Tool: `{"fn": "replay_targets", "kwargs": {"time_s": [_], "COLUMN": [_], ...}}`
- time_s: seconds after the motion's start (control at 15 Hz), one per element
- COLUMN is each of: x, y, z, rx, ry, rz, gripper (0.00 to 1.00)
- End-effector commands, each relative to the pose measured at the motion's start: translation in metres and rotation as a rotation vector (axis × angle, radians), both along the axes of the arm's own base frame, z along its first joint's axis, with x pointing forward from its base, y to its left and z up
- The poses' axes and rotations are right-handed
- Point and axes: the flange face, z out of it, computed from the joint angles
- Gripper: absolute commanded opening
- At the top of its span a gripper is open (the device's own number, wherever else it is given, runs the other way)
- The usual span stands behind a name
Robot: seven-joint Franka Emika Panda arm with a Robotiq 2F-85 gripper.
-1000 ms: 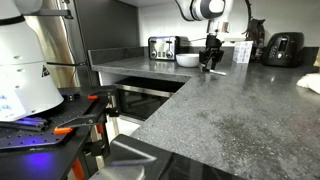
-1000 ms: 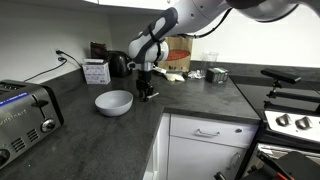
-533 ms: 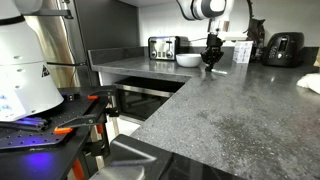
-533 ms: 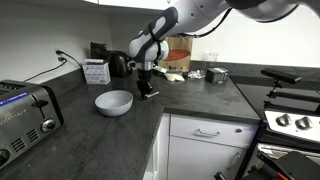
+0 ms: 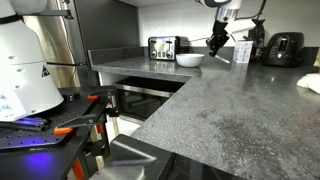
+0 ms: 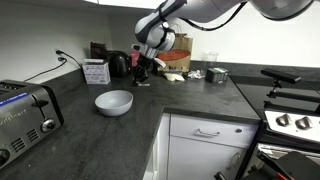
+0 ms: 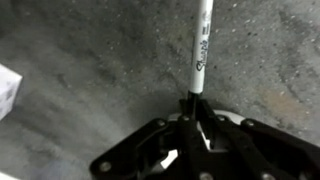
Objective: Put the marker in the bowl
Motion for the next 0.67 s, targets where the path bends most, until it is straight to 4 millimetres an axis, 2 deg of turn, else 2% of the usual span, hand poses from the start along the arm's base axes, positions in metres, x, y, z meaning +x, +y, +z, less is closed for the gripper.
{"fn": "replay_targets", "kwargs": {"time_s": [0.0,0.13,0.33,0.6], "x": [-0.001,0.0,-0.004,-0.016], "y": [-0.009,-0.01,-0.002,0.031], "z": [0.023,0.026,0.019,0.011], "rx": [0.187,0.31,0.481,0.68], "ry": [-0.062,-0.065,-0.054,-0.008], "rz": [0.028,0.043,0.077,0.172], "gripper": [0.04,0.04,0.04,0.04]}}
